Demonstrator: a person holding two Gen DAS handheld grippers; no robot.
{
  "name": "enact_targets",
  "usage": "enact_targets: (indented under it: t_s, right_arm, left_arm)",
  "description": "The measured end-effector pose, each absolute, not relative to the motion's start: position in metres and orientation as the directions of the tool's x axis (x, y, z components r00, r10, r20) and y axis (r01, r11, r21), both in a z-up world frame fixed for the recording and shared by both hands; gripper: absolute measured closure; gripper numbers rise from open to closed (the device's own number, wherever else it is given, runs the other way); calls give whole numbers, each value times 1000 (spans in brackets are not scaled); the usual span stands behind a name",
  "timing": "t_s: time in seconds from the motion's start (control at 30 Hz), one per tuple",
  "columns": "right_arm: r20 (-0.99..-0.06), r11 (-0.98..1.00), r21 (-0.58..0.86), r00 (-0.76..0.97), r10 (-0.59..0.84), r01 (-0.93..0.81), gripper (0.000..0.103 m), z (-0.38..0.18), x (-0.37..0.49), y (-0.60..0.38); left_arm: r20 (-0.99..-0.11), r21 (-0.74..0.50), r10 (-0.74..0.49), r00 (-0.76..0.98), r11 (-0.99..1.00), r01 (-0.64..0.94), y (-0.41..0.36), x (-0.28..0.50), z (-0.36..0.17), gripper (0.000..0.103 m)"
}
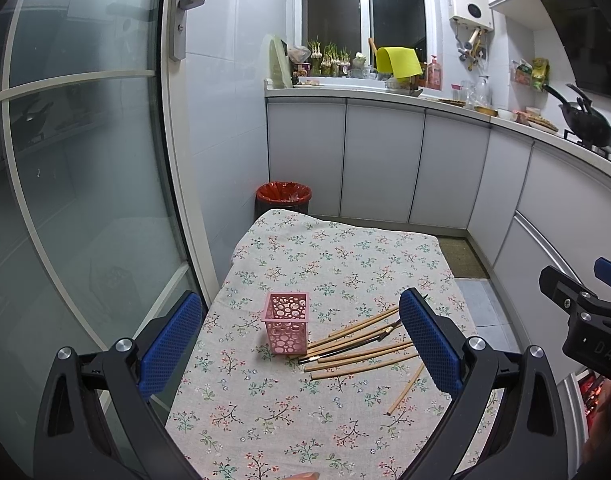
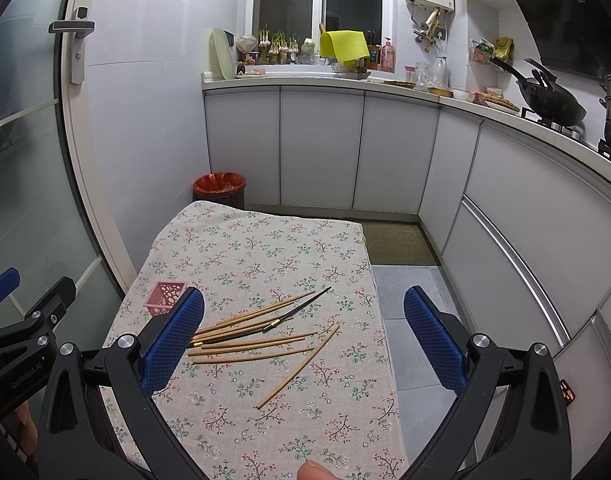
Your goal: Organize utensils
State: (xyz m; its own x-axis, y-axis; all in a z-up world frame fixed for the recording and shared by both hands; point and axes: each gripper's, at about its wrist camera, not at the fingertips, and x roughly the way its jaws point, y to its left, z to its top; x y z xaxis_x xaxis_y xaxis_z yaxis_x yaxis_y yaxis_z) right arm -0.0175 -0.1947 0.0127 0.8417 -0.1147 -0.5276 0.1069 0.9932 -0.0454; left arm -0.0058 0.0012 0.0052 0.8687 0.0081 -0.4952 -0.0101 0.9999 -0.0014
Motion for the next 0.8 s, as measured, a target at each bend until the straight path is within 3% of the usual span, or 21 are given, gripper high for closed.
enact_targets:
  t_s: [0.57, 0.7, 0.8]
  right_arm:
    - [-560, 995, -48, 823, -98, 86, 7, -6, 6, -202]
    - [-654, 999, -10, 755, -43, 49, 7, -32, 44, -215]
    - [-733, 996, 53, 681, -9, 70, 7, -58, 76, -232]
  left_arm:
    - [-500, 21, 9, 866, 1000, 2, -4, 5, 0, 7]
    - [-524, 4, -106, 845, 992, 126, -12, 27, -8, 7]
    - [-560, 9, -122, 820, 988, 153, -19, 52, -20, 7]
